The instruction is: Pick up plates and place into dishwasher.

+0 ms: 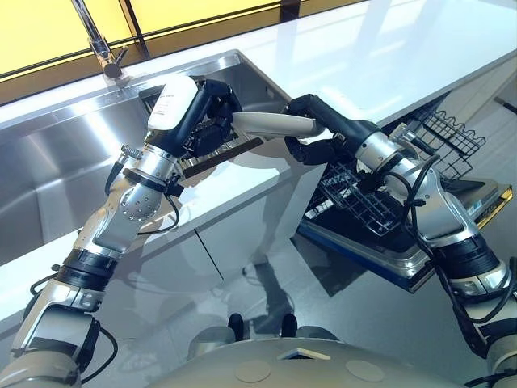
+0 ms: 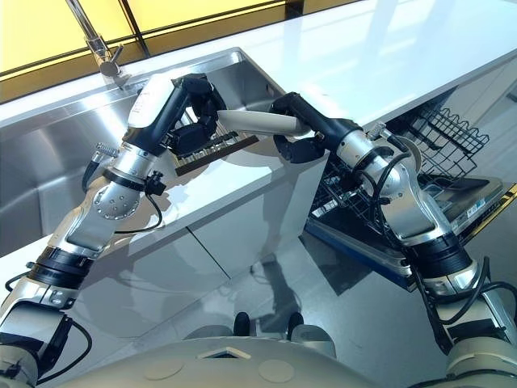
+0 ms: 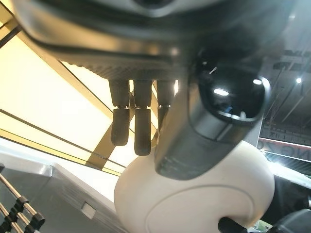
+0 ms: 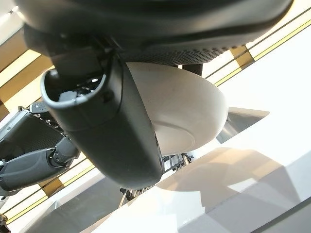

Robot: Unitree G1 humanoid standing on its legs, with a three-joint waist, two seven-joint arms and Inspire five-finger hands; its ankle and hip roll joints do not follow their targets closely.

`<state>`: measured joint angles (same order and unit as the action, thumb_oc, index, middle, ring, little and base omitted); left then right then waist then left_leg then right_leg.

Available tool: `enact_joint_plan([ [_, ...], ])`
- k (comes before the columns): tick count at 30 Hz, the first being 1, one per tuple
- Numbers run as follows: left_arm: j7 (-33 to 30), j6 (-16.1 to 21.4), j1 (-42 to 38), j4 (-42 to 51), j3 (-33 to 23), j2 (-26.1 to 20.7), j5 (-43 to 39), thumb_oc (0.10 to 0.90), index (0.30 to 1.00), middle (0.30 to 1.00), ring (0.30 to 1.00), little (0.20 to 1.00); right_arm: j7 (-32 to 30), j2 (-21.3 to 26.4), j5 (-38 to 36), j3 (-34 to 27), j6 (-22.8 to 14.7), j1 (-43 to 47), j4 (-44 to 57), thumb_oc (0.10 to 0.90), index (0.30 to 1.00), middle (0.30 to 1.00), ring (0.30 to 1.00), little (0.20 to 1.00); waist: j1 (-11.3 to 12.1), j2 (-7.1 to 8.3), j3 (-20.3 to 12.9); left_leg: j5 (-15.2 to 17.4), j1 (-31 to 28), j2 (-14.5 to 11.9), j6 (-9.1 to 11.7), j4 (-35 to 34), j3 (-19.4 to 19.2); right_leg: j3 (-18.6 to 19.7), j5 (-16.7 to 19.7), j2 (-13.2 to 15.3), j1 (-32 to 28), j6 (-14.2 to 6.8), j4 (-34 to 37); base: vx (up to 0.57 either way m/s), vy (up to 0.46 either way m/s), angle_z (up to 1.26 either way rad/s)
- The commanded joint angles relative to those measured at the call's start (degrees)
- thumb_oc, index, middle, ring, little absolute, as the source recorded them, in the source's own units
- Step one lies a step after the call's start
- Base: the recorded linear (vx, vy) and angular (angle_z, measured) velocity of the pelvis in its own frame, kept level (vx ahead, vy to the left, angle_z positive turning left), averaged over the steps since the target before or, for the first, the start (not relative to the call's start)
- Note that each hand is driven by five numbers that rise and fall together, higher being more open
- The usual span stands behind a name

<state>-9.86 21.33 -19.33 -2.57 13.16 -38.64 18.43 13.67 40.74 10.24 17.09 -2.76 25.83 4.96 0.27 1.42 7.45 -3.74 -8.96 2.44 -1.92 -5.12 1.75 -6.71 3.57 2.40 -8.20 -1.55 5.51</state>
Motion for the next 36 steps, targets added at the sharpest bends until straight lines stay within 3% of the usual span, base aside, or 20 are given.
enact_joint_plan([
  [1, 2.71, 4.24, -5.96, 2.81, -0.40, 3.22, -12.10, 0.267, 0.444, 0.444, 0.444, 0.367, -9.81, -2.69, -2.34, -3.85, -3.73, 7.02, 1.40, 0.100, 0.300, 0.300, 0.300, 0.200, 1.27, -0.49, -6.11, 5.89, -0.27, 1.97, -1.33, 0.12, 0.23, -1.82, -5.83, -2.11, -0.78, -1.37, -2.59, 0.01, -0.034, -0.07],
  [2, 4.10, 3.85, -5.48, 3.04, -0.57, 3.82, -14.88, 0.358, 0.521, 0.521, 0.521, 0.458, -11.21, -2.86, -2.65, -4.41, -3.95, 6.94, 1.42, 0.100, 0.300, 0.300, 0.300, 0.200, 1.26, -0.49, -6.11, 5.93, -0.26, 1.90, -1.30, 0.12, 0.13, -1.71, -5.69, -2.10, -0.79, -1.44, -2.36, 0.01, -0.039, -0.07],
  [3, 6.09, 2.78, -4.84, 3.33, -0.78, 4.82, -18.45, 0.399, 0.556, 0.556, 0.556, 0.499, -12.38, -3.12, -2.92, -5.20, -3.93, 6.83, 1.55, 0.100, 0.300, 0.300, 0.300, 0.200, 1.20, -0.46, -6.11, 6.00, -0.29, 1.86, -1.29, 0.12, 0.06, -1.50, -5.55, -2.11, -0.82, -1.53, -2.06, 0.01, -0.045, -0.06],
  [5, 9.57, 1.34, -4.03, 2.89, -1.30, 6.43, -25.30, 0.723, 0.834, 0.834, 0.834, 0.823, -14.49, -3.42, -2.99, -6.24, -4.24, 7.12, 1.34, 0.100, 0.300, 0.300, 0.300, 0.200, 1.08, -0.47, -6.02, 6.16, -0.34, 1.71, -1.23, 0.12, -0.20, -1.24, -5.53, -2.18, -0.87, -1.58, -1.48, -0.01, -0.045, -0.06],
  [6, 13.02, -1.14, -3.05, 2.61, -1.90, 8.21, -34.86, 0.800, 0.900, 0.900, 0.900, 0.900, -16.77, -3.36, -3.25, -7.44, -4.36, 7.41, 1.03, 0.100, 0.300, 0.300, 0.300, 0.200, 0.96, -0.52, -5.99, 6.22, -0.31, 1.61, -1.18, 0.12, -0.47, -0.92, -5.42, -2.24, -0.80, -1.64, -1.08, -0.03, -0.051, -0.12],
  [8, 15.86, -3.64, -1.24, 2.19, -3.16, 11.71, -44.61, 0.800, 0.900, 0.900, 0.900, 0.900, -20.19, -3.50, -2.82, -9.29, -4.86, 7.95, -0.02, 0.100, 0.300, 0.300, 0.300, 0.200, 0.78, -0.57, -5.99, 6.35, -0.30, 1.43, -1.08, 0.12, -0.93, -0.56, -5.29, -2.30, -0.58, -1.71, -0.80, -0.03, -0.056, -0.12],
  [11, 17.61, -4.88, 1.15, 1.07, -5.59, 14.78, -52.60, 0.800, 0.900, 0.900, 0.900, 0.900, -25.99, -2.63, -3.22, -12.60, -5.41, 8.00, -2.18, 0.100, 0.300, 0.300, 0.300, 0.200, 0.47, -0.52, -6.01, 6.49, -0.40, 1.07, -0.89, 0.12, -1.66, -0.31, -5.13, -2.37, -0.39, -1.74, -0.68, -0.04, -0.068, -0.08],
  [17, 16.43, -5.37, 4.76, -3.63, -12.84, 16.30, -58.29, 0.800, 0.900, 0.900, 0.900, 0.900, -34.30, -0.37, -7.51, -20.99, -7.17, 5.45, -8.00, 0.100, 0.300, 0.300, 0.300, 0.200, 0.00, -0.31, -6.39, 6.18, -0.03, 0.67, -0.54, 0.12, -2.54, 0.25, -4.74, -2.78, 0.22, -1.54, -0.59, -0.04, -0.059, -0.08],
  [22, 17.70, -9.04, 8.12, -5.50, -20.42, 17.19, -64.34, 0.800, 0.900, 0.900, 0.900, 0.900, -36.39, 2.17, -5.73, -27.22, -7.63, 0.28, -13.49, 0.100, 0.300, 0.300, 0.300, 0.200, -0.22, -0.32, -6.80, 6.07, 0.02, 0.41, -0.35, 0.12, -2.82, 0.64, -4.70, -3.05, 0.50, -1.41, -0.59, -0.03, -0.046, -0.05],
  [27, 17.78, -8.90, 9.84, -8.01, -26.88, 16.41, -66.55, 0.800, 0.900, 0.900, 0.900, 0.900, -38.80, 4.11, -5.09, -31.79, -7.42, -5.44, -19.86, 0.100, 0.300, 0.300, 0.300, 0.200, -0.72, -0.42, -6.93, 5.89, -0.28, -0.05, -0.17, 0.12, -3.23, 0.86, -4.97, -3.40, 0.49, -1.14, -0.97, -0.02, -0.040, -0.01],
  [31, 17.27, -8.74, 9.89, -8.46, -28.14, 15.82, -66.26, 0.800, 0.900, 0.900, 0.900, 0.900, -38.02, 4.52, -6.36, -32.72, -6.42, -6.62, -22.90, 0.100, 0.300, 0.300, 0.300, 0.200, -0.82, -0.54, -6.84, 5.75, -0.50, -0.24, 0.02, 0.12, -3.37, 0.73, -5.20, -3.67, 0.40, -1.00, -1.32, 0.00, -0.018, 0.00],
  [36, 17.46, -8.36, 9.41, -10.16, -28.58, 15.10, -66.00, 0.800, 0.900, 0.900, 0.900, 0.900, -29.79, 3.62, -9.80, -30.85, -3.63, -7.90, -27.71, 0.100, 0.300, 0.300, 0.300, 0.200, -0.94, -0.72, -6.67, 5.92, -1.09, -0.48, 0.35, 0.12, -3.45, 0.10, -6.17, -3.96, 0.17, -0.75, -2.31, 0.01, -0.020, -0.01],
])
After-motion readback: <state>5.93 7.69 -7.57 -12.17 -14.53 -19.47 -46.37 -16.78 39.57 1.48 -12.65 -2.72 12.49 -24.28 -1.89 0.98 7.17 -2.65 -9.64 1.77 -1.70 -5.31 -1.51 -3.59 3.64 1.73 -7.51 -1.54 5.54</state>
